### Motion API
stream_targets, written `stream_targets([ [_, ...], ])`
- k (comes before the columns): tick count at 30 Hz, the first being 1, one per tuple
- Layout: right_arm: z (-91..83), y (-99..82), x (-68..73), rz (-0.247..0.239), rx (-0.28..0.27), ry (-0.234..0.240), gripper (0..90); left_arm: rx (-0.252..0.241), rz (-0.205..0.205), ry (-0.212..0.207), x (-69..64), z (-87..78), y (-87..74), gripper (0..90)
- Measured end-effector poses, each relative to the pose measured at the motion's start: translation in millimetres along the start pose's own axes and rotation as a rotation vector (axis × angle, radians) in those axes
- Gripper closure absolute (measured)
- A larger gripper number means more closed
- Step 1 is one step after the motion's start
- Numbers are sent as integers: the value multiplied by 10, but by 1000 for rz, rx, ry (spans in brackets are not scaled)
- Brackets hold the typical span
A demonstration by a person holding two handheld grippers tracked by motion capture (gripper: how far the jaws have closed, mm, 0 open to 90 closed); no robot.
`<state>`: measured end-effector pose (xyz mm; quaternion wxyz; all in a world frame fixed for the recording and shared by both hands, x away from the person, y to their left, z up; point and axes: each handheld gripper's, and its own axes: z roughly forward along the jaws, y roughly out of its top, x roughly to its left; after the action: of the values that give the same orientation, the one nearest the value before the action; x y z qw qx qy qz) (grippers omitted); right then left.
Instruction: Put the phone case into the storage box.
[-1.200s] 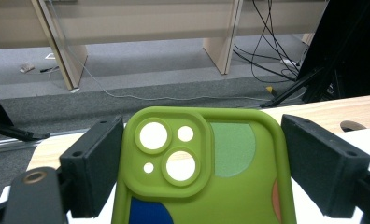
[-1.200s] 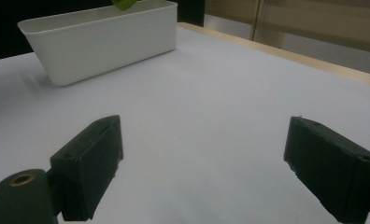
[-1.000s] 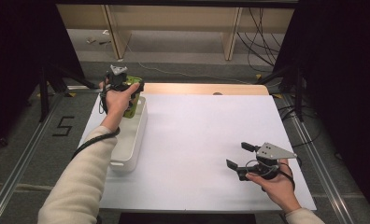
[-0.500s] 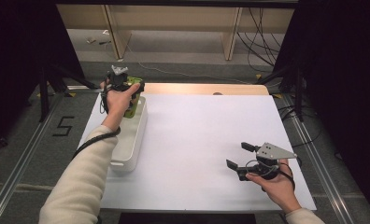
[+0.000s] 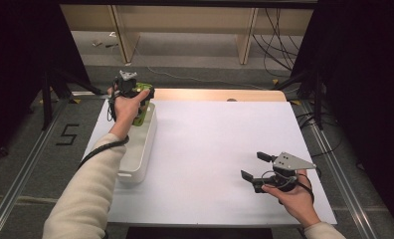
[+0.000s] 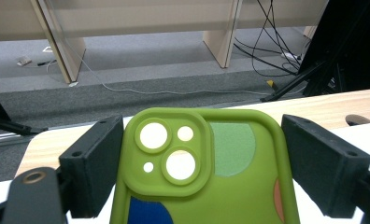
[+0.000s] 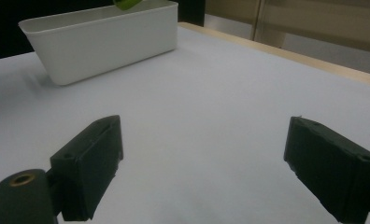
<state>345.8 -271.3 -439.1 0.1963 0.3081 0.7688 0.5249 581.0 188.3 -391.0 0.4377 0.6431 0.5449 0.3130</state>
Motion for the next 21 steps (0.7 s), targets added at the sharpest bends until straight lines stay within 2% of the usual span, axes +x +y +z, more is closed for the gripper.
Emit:
stream_targets([
  [21,-3,0,-2,0,2,-1,128,2,-6,-2,-19,35,-15,156],
])
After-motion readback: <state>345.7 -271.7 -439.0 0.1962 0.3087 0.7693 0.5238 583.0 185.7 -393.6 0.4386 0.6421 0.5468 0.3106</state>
